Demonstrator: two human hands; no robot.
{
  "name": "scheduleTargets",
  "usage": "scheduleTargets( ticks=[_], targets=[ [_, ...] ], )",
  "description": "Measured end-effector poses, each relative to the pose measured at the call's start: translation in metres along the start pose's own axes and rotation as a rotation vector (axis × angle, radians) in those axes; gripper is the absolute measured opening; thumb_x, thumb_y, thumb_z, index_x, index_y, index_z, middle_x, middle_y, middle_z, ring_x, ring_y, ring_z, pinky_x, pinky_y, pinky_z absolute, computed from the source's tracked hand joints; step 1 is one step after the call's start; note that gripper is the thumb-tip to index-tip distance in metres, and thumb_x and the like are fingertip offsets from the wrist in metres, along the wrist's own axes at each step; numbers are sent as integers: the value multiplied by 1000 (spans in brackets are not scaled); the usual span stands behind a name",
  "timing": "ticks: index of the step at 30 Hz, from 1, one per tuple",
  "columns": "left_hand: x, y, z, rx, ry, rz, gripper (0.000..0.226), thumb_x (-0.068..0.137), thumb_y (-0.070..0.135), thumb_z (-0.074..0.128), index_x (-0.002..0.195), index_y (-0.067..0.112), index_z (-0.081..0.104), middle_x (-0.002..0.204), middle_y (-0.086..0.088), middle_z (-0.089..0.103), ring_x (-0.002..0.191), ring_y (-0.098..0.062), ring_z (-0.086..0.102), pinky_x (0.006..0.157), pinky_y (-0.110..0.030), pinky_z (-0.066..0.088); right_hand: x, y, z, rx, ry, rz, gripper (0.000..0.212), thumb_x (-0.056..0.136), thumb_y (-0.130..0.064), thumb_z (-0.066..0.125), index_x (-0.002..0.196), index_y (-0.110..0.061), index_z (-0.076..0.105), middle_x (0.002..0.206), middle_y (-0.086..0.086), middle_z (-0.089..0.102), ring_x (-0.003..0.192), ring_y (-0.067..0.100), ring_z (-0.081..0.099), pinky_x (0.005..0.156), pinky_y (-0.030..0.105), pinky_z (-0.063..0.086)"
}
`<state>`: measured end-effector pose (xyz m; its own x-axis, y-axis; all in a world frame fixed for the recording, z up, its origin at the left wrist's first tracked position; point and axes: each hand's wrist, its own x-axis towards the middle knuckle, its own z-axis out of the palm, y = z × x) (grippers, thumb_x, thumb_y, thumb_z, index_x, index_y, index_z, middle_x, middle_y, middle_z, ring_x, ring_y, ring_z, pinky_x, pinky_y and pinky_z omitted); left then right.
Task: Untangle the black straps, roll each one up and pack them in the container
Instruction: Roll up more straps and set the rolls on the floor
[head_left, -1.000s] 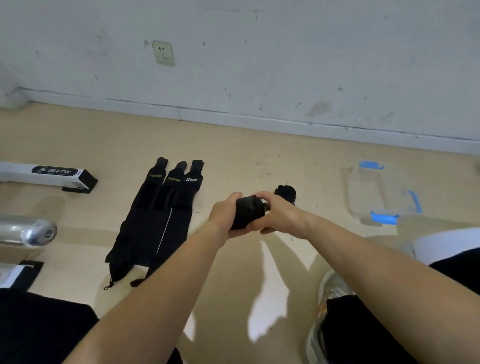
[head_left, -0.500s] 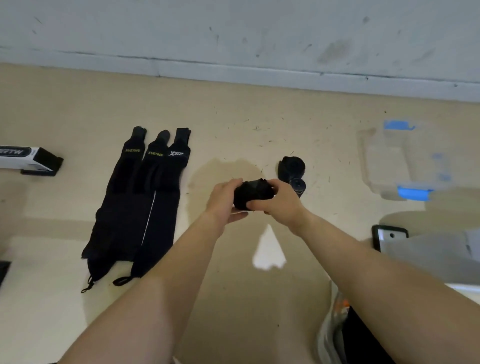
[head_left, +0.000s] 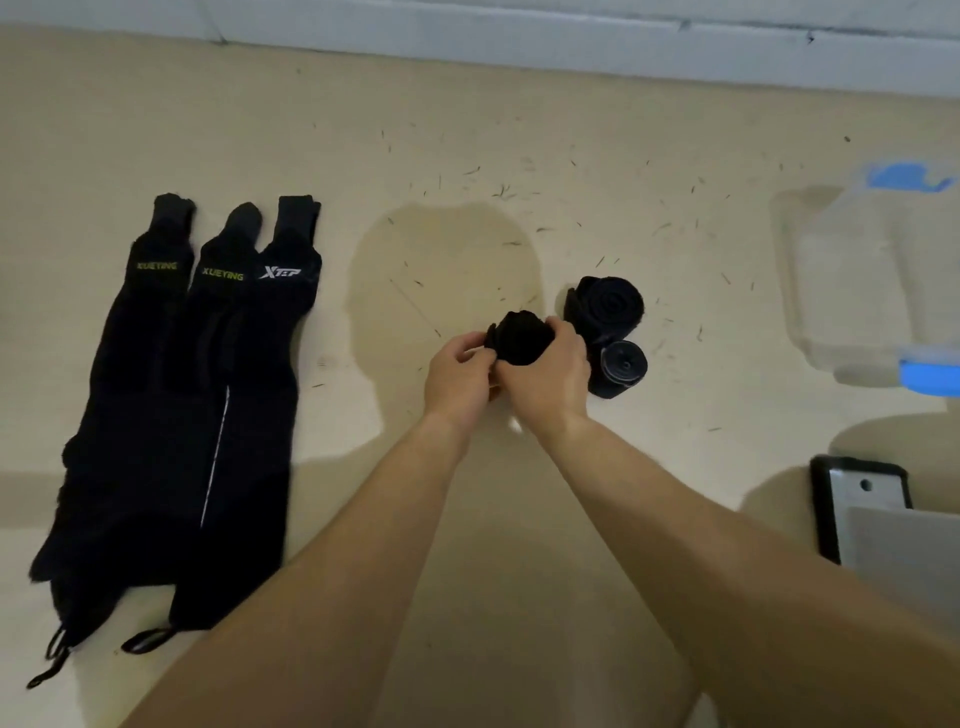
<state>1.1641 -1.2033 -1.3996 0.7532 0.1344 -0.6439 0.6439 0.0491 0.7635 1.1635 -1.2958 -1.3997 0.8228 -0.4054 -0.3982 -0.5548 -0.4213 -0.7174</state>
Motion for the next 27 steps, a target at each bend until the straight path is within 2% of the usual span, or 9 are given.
scheduleTargets(
  ticks=[4,9,11,14,16,19,22,25,27],
  targets=[
    [22,1,10,-14,-23,20,32,99,7,54,126,15,69,112,-6,76,103,-20,74,84,-31,61,10,6,10,116,80,12,62,72,-26,76,129,-13,55,124,8,60,120,28,55,105,45,46],
    [25,10,15,-75,-102,-14,25,100,5,53,109,19,71,93,2,77,88,-12,74,72,-22,57,4,10,17,218,138,50,55,73,-22,64,127,-16,57,116,6,66,117,25,60,102,43,50],
    [20,14,14,-126,-125,-59,27,102,6,51,123,16,63,94,5,73,89,-10,72,78,-23,57,-1,9,14,241,125,66,53,75,-23,56,126,-15,56,116,7,67,115,26,61,103,42,49],
    [10,13,7,-152,-130,-102,40,103,12,53,142,10,53,104,4,68,107,-18,69,98,-33,55,-9,6,5,273,107,103,41,87,-12,55,127,-9,56,115,10,68,110,25,62,96,31,47],
    [-1,10,-3,-134,-96,-116,41,103,15,54,143,12,54,110,3,66,113,-24,68,99,-36,54,-18,4,-2,257,88,133,32,92,-10,52,123,-6,56,110,12,68,103,27,62,85,25,41],
    [-24,3,-25,-86,-46,-154,34,103,18,56,136,13,59,113,-1,67,112,-27,70,97,-40,55,-35,2,-9,255,21,175,23,94,-15,52,115,-7,55,105,9,64,101,28,61,83,25,37],
    [-49,-7,-53,-40,13,-190,32,102,20,57,133,12,62,123,-7,66,104,-28,71,91,-40,56,-61,-4,-17,186,-97,163,42,93,-14,61,133,-9,52,109,2,58,101,19,55,86,23,37],
    [-75,-13,-84,1,86,-189,20,102,20,56,120,13,64,117,-7,66,97,-27,69,81,-35,56,-92,-10,-18,112,-205,127,53,92,-16,64,142,-8,50,124,3,58,110,19,55,91,26,40],
    [-89,-15,-106,47,128,-184,12,102,20,55,108,16,63,111,-5,65,99,-27,68,85,-37,56,-112,-14,-12,82,-265,102,53,92,-18,64,142,-10,50,132,4,59,119,22,56,96,28,42]
  ],
)
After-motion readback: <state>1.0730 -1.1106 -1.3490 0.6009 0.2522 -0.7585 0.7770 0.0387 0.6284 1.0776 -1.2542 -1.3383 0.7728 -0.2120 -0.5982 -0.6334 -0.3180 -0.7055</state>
